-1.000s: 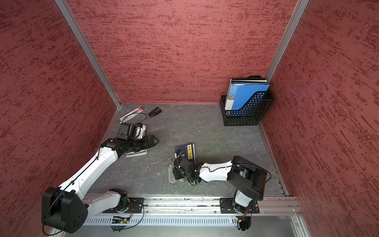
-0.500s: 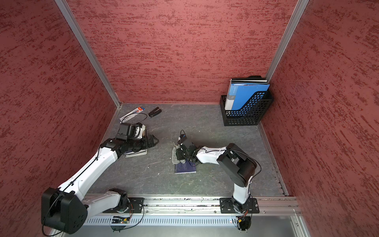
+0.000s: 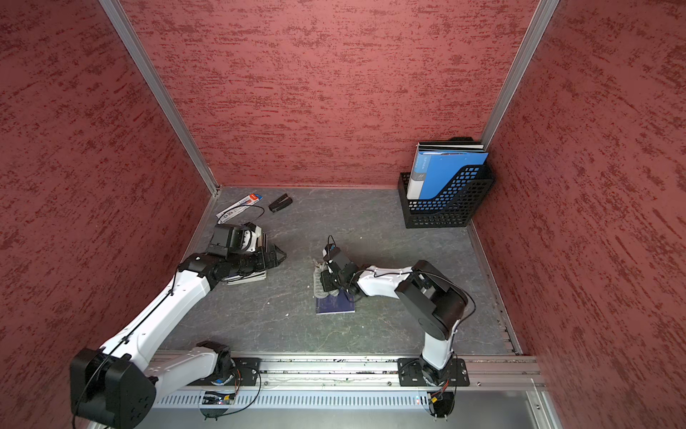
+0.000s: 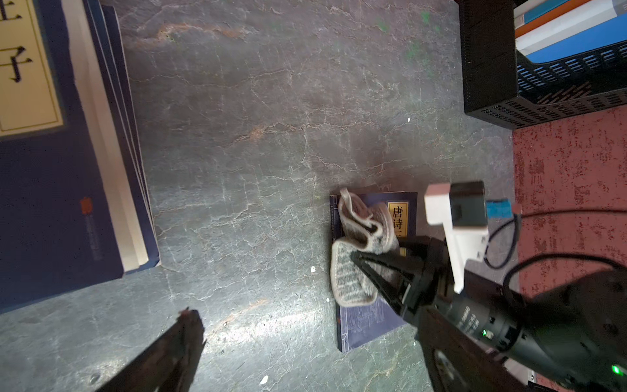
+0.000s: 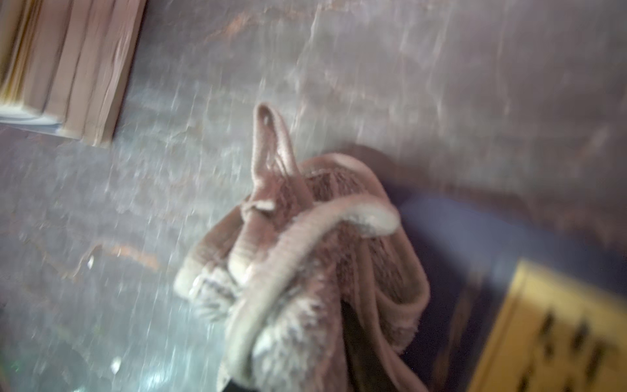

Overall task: Wipe the cover of the book
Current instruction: Wipe the dirt from the cover of the book.

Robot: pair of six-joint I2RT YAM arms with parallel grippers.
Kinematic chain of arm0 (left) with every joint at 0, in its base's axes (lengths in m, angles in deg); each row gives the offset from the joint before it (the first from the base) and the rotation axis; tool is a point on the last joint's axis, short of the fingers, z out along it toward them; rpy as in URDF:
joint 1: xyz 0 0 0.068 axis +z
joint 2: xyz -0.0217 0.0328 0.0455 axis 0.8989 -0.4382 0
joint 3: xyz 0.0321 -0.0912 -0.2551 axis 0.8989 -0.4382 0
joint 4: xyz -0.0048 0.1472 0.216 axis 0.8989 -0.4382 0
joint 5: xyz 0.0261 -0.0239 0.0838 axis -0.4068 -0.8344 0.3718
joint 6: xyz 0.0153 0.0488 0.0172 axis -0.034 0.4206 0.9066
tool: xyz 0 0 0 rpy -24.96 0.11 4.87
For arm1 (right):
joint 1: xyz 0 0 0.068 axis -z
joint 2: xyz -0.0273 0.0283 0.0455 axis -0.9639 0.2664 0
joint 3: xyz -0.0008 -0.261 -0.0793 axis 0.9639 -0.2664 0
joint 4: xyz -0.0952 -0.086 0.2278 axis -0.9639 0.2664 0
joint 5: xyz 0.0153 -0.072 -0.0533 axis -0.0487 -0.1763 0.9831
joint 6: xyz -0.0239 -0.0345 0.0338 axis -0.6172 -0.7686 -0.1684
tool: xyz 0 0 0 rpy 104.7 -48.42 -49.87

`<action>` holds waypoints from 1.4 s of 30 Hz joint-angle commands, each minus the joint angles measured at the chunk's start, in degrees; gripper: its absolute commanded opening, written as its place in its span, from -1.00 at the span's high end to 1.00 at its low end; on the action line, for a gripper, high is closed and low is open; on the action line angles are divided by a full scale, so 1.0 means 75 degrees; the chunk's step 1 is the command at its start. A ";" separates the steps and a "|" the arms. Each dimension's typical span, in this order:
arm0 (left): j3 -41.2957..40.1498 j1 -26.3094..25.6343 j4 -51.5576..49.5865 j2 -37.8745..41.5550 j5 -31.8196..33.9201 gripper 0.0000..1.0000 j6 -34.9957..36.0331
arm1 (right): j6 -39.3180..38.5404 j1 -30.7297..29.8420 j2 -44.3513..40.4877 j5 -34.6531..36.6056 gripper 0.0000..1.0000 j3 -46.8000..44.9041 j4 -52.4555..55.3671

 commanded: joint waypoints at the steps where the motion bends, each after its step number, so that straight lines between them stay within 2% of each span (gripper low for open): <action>1: -0.0055 0.0057 0.0142 -0.0102 -0.0016 -0.99 0.0093 | 0.0713 -0.0305 -0.0373 -0.0229 0.43 -0.1167 0.1309; 5: -0.0080 0.0057 0.0279 -0.0257 -0.0047 -0.99 0.0092 | 0.1011 -0.0309 -0.1182 -0.0345 0.41 -0.1963 0.1542; 8: -0.0095 0.0062 0.0419 -0.0404 -0.0104 -0.99 0.0072 | 0.0960 -0.0287 -0.1258 -0.0149 0.38 -0.2074 0.1605; 11: -0.0115 0.0035 0.0478 -0.0449 -0.0175 -0.99 0.0007 | 0.0809 -0.0014 -0.0839 0.0109 0.38 -0.1812 0.1613; 14: -0.0231 -0.0002 0.0569 -0.0329 -0.0176 -0.99 -0.0088 | 0.0584 0.0583 -0.0343 0.0232 0.37 -0.1450 0.1376; 19: -0.0487 -0.0221 0.0749 -0.0192 -0.0238 -0.99 -0.0324 | -0.0076 0.1369 0.0502 0.0396 0.37 -0.0312 0.1474; 24: -0.0548 -0.0620 0.0772 -0.0216 0.0032 -0.99 -0.0408 | -0.0414 0.1467 0.0725 0.0301 0.36 0.0375 0.1816; 29: -0.0563 -0.0710 0.0907 -0.0275 0.0034 -0.99 -0.0460 | -0.0136 0.1186 0.0199 0.0301 0.35 -0.0328 0.2055; 36: -0.0290 -0.0729 0.0965 -0.0657 0.0024 -0.99 -0.0330 | 0.1234 0.0035 -0.0794 0.0145 0.34 -0.1817 0.2088; 42: -0.0199 -0.0772 0.1051 -0.0940 0.0014 -0.99 -0.0269 | 0.2249 -0.0551 -0.1714 0.0033 0.34 -0.2650 0.2043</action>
